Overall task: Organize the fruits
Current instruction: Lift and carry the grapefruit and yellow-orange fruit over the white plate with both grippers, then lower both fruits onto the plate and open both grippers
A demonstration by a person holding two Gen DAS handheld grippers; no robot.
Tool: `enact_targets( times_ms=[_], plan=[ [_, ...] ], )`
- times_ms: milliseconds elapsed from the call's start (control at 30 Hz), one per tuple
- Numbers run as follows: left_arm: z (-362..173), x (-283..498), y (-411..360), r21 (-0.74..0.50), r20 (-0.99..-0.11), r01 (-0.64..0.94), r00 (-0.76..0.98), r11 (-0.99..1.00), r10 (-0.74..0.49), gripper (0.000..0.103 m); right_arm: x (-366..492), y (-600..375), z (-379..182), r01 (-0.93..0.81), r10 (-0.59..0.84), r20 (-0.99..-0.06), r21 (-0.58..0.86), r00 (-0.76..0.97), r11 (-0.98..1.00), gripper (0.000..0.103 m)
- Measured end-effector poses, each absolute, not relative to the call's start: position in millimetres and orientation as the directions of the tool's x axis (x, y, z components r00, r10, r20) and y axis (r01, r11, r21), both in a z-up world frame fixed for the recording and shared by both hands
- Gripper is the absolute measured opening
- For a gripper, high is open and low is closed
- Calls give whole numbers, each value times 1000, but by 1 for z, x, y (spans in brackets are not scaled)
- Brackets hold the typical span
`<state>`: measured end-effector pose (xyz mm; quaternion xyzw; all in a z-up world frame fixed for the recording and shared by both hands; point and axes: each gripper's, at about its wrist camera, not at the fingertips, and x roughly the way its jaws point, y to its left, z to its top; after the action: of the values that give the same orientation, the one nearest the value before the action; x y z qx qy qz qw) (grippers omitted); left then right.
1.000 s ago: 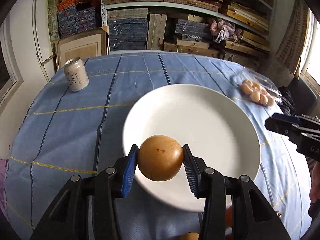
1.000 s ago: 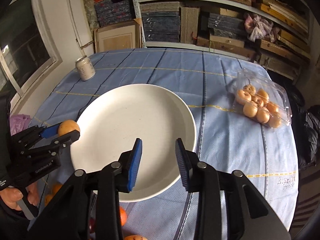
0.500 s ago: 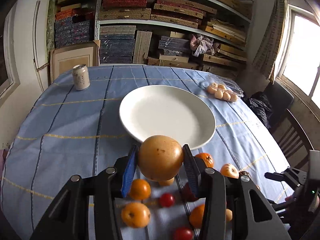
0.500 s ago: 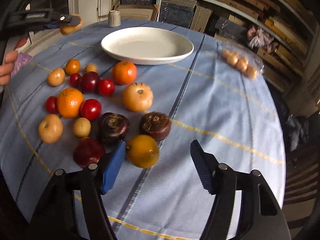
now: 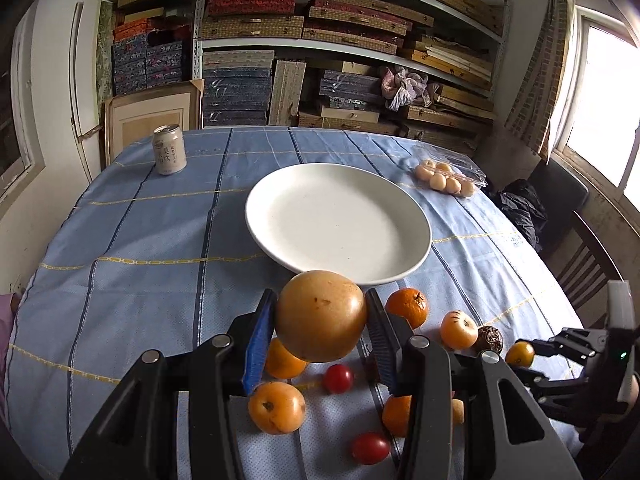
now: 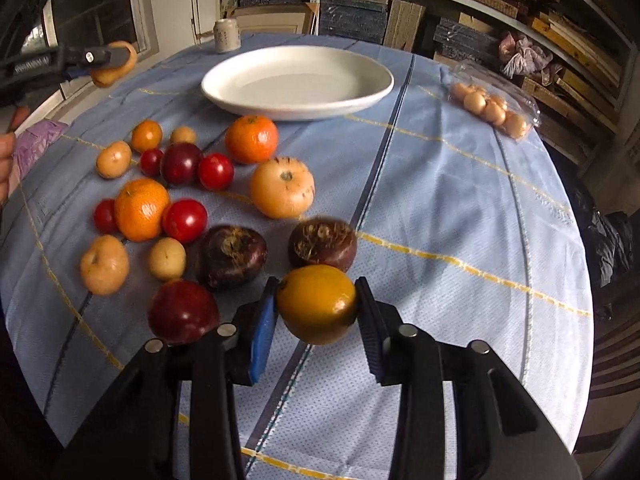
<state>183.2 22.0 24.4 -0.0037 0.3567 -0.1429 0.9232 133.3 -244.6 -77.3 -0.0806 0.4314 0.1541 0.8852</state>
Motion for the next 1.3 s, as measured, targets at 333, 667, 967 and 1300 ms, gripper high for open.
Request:
enact_targets(
  times_ms=[333,667,967,1300],
  plan=[
    [22,247,5,-57,-676,230,707,972,-207,45,224,-232,10,-380,248,-708,-32,661,924,37],
    [-6,354,-3,-64,-724,190,667,980,-177,45,379,-200,-2,-339,249,-757,39,604,940,37],
    [-33,397,-1,-44,-752,160,644,986,-138,45,426,-187,-50,-315,228,-801,51,554,948,38],
    [-2,367,2,-34,-706,162,694,986,-139,59,403,-209,-27,-289,220,-753,42,620,956,57]
  ],
)
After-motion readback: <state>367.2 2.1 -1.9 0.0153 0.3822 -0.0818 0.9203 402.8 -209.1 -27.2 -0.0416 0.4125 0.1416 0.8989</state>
